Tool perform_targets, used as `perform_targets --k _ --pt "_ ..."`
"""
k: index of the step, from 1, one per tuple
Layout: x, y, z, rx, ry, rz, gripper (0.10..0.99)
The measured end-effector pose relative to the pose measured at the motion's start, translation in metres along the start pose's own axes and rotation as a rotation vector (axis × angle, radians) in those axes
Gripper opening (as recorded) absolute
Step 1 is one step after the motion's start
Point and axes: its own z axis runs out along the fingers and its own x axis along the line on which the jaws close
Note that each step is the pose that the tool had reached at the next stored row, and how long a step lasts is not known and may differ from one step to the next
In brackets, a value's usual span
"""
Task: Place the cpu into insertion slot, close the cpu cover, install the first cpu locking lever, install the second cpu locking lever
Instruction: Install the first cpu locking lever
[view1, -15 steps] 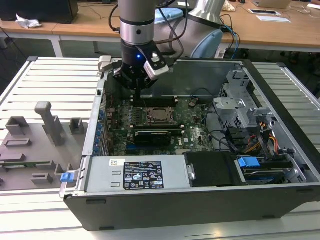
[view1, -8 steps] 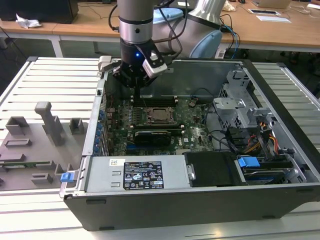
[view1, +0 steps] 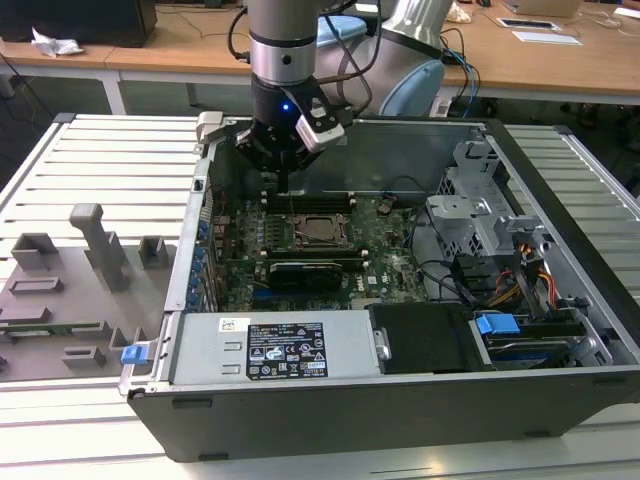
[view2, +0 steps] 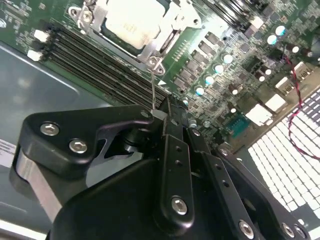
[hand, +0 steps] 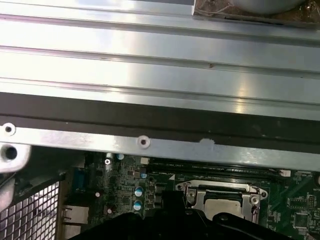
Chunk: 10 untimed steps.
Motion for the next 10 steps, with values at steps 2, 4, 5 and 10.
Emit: perform_targets --k 2,4,5,10 --pt "-0.0015 -0.0001 0.0009 0.0 -0.0001 0.0 0.106" --pt "-0.0042 -0.0004 0.0024 0.0 0.0003 0.0 0.106" --pt "-0.0047 -0.0004 0.0027 0.0 0.0004 0.0 0.106" --pt "-0.0095 -0.0008 0.0033 0.0 0.0008 0.0 0.106"
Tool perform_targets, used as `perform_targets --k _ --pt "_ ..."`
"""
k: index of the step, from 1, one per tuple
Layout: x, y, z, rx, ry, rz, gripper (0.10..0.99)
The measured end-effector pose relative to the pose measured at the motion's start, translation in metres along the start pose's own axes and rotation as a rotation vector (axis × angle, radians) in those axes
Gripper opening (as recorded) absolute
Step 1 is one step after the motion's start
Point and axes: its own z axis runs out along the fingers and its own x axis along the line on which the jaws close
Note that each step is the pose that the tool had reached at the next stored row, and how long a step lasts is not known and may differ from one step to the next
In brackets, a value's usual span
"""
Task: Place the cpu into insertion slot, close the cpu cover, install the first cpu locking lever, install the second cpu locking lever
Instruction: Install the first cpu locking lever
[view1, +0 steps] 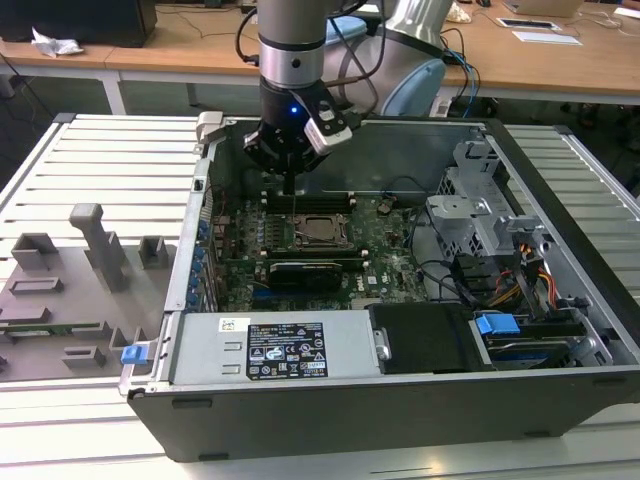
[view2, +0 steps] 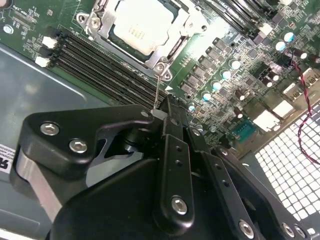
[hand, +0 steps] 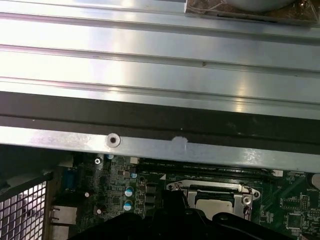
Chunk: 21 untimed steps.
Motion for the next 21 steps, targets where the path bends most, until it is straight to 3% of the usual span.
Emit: perform_targets --k 3,9,10,11,14,21 --pt "-0.0047 -0.0003 0.0003 0.0 0.0 0.0 0.106" --pt "-0.0242 -0.0019 0.0028 -0.001 -0.0004 0.0 0.106" --pt "-0.0248 -0.002 0.0031 -0.023 -0.0018 -0.001 0.106" --pt "-0.0249 -0.002 0.0042 -0.029 -0.0026 -0.002 0.106" --pt "-0.0261 -0.0022 0.0067 -0.028 -0.0003 -0.061 0.106" --pt "-0.037 -0.0019 0.012 -0.029 -0.0004 -0.062 0.106"
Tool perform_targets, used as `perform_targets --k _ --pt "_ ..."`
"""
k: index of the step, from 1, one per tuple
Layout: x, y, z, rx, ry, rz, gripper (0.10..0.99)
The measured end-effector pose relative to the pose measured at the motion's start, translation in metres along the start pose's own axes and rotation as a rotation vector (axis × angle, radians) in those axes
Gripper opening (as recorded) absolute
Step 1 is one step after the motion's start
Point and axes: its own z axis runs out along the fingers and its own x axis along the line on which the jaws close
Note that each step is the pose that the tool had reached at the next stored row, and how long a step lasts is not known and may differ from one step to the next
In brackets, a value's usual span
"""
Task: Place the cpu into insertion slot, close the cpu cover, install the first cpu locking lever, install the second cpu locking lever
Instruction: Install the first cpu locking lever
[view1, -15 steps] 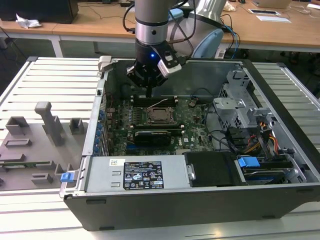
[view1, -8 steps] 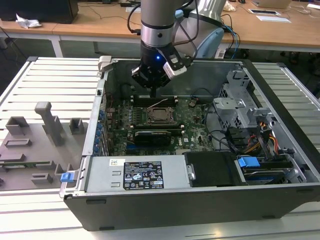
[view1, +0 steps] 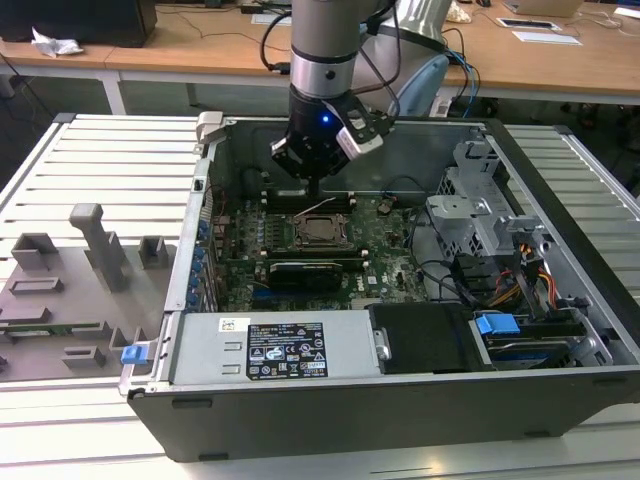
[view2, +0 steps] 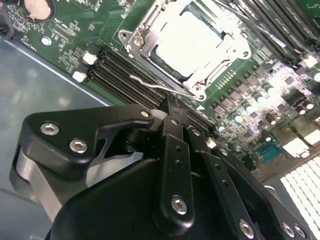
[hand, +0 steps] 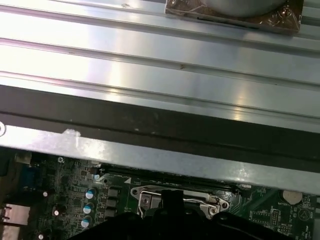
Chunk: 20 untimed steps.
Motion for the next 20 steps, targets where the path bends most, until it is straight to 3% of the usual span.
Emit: perform_targets --k 11,20 --pt "-0.0129 0.0012 0.0103 0.0 -0.0012 0.026 0.106" --pt "-0.0179 0.0031 0.0131 0.0 -0.0012 0.029 0.106"
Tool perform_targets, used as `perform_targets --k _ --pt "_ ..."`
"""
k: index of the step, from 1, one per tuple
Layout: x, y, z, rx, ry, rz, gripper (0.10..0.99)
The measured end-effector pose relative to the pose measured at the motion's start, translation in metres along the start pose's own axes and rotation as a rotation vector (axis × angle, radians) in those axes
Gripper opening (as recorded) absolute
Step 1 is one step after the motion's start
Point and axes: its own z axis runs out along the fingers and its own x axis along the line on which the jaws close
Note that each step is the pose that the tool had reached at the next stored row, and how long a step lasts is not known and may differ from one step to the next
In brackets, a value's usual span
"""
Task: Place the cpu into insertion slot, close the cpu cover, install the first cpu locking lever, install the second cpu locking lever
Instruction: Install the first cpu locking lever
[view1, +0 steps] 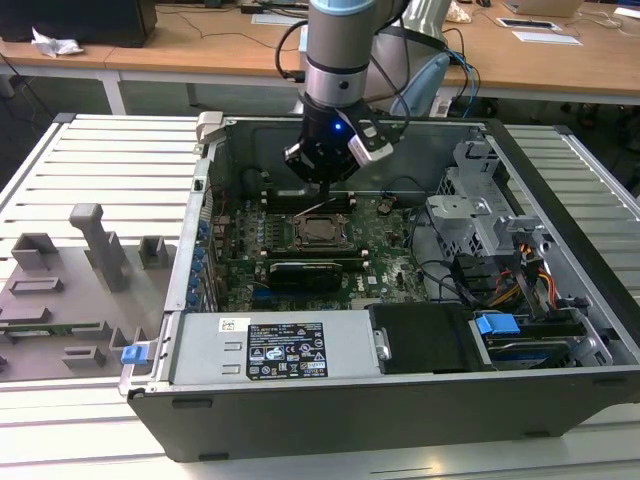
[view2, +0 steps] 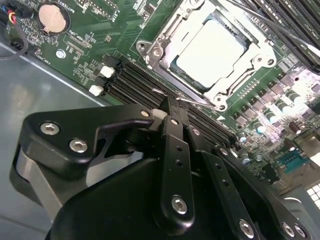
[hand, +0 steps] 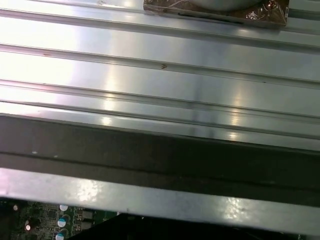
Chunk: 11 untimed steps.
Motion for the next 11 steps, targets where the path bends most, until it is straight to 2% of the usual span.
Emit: perform_targets --k 5,11 --pt "-0.0036 -0.0006 0.0041 0.0 -0.0003 0.007 0.106" --pt "-0.0082 -0.0016 0.0133 0.0 -0.0004 0.007 0.106"
